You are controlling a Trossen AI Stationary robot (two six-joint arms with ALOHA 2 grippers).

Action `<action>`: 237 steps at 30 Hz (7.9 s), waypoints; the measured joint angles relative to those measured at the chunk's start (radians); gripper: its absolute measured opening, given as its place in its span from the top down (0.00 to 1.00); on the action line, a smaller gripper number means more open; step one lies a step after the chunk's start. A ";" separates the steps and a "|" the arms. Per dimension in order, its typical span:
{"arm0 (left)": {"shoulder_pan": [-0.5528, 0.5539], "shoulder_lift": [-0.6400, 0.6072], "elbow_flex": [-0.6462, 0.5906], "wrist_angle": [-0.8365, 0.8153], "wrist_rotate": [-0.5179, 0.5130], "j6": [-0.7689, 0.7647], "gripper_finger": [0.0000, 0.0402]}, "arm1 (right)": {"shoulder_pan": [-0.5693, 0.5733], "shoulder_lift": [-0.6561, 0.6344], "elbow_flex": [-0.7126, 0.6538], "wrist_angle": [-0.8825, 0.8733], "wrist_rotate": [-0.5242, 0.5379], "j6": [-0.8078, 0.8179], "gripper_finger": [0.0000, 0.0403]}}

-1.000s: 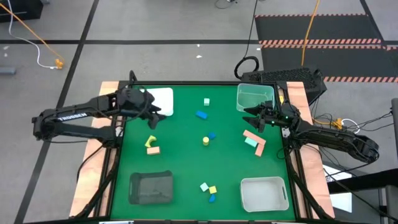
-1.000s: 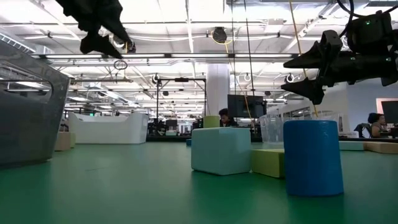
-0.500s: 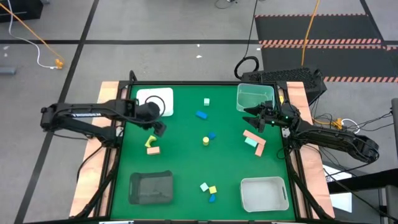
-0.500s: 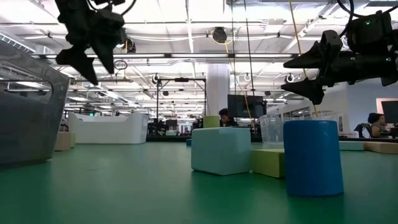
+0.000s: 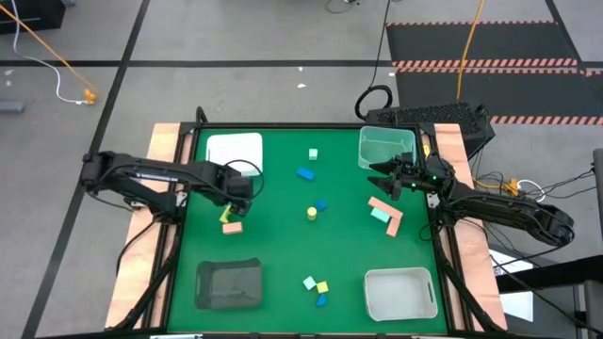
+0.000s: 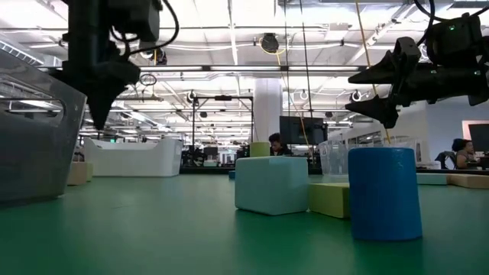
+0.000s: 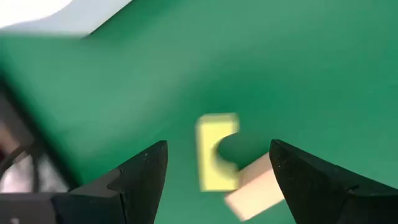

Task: Sort & place blocks by color
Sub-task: Put the top left green block into the white bin, then put the top light brown block into the transparent bin

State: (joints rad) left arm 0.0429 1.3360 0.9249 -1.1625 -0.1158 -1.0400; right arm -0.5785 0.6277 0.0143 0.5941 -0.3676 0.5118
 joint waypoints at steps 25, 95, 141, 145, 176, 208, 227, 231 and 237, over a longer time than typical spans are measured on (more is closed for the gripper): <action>-0.020 0.020 -0.252 0.304 0.022 -0.195 0.30 | 0.000 0.000 0.000 0.000 0.000 0.000 0.19; 0.483 0.018 0.289 0.282 -0.294 0.403 0.67 | -0.002 0.000 0.000 0.028 0.055 0.522 0.19; 0.380 0.018 0.008 0.659 -0.198 0.258 0.37 | -0.002 -0.001 0.014 0.429 0.446 0.762 0.19; 0.303 0.018 0.034 0.753 -0.196 0.266 0.37 | -0.001 0.000 0.071 0.528 0.383 0.659 0.19; 0.077 0.014 0.079 1.106 -0.196 0.325 0.36 | 0.347 0.150 0.616 -1.065 0.265 0.156 0.18; 0.061 -0.133 0.080 1.033 -0.144 0.365 0.36 | 0.522 0.716 0.616 -1.180 0.580 0.103 0.19; 0.018 -0.131 0.079 1.017 -0.144 0.376 0.36 | 0.520 0.723 0.615 -1.174 0.551 0.147 0.73; 0.013 -0.131 0.079 0.981 -0.144 0.386 0.36 | 0.511 0.637 0.612 -1.186 0.551 0.198 0.73; 0.013 -0.118 0.079 0.921 -0.145 0.355 0.36 | 0.512 0.457 0.613 -1.139 0.551 0.260 0.73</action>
State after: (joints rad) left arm 0.0554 1.2182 1.0038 -0.2412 -0.2609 -0.6853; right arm -0.0666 1.0844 0.6273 -0.5451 0.1835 0.7722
